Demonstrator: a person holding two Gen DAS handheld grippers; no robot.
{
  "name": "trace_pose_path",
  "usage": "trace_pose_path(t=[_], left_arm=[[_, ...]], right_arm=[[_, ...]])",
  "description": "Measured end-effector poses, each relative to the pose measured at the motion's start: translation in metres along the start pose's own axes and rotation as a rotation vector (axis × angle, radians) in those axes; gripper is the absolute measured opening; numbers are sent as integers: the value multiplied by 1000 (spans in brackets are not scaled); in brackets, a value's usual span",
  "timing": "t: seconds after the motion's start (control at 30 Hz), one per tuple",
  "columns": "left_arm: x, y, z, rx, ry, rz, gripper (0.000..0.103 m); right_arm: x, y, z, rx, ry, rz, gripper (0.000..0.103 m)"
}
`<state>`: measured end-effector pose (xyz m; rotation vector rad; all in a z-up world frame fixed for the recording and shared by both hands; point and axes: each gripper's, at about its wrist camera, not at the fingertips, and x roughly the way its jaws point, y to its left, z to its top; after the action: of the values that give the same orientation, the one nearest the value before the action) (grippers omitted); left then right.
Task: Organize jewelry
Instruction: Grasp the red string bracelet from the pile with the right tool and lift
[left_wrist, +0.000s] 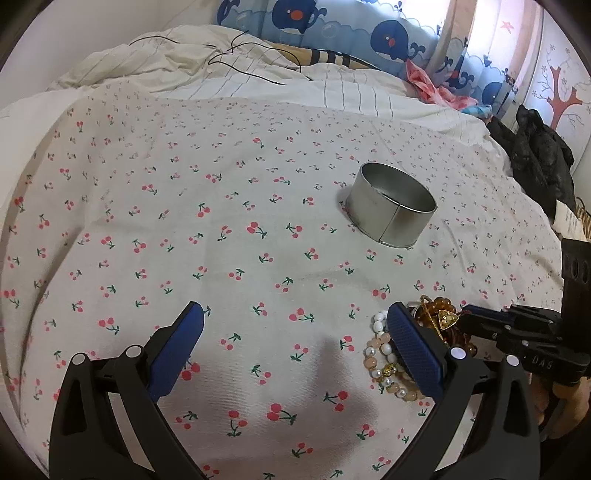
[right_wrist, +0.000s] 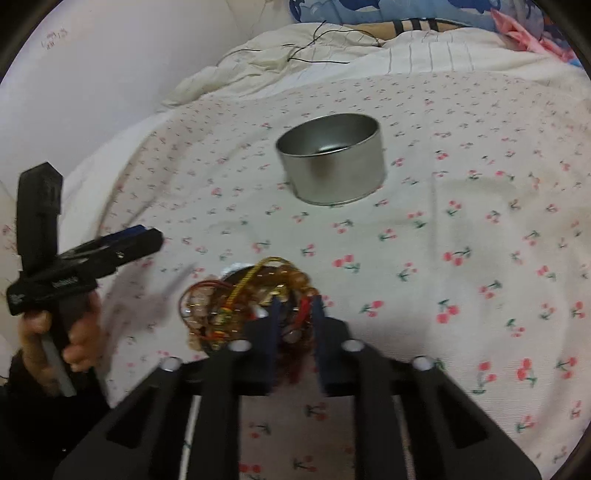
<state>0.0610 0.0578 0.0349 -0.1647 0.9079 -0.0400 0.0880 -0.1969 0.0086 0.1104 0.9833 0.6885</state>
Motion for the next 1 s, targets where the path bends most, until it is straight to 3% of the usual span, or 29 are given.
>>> trace_pose_path(t=[0.27,0.5,0.63,0.73,0.93,1.0], left_arm=[[-3,-2,2,12,7,6,96],[-2,-3,1,17,13,-1,96],[-6,-12,1,46,-7,-93,96],[-9,-36,-1,121,-24,-233,96],[-4,-89,-14,296,-49,-283,93],[-5,-96,-16,308,-65,-302,82]], right_arm=[[-40,-11,4,78,-163,84,4],[-57,-24,10,129,-222,106,4],[-71,-30,12,160,-293,142,4],[-81,-35,14,178,-334,159,4],[-91,-44,13,226,-374,203,4],[-93,-44,12,227,-380,210,4]])
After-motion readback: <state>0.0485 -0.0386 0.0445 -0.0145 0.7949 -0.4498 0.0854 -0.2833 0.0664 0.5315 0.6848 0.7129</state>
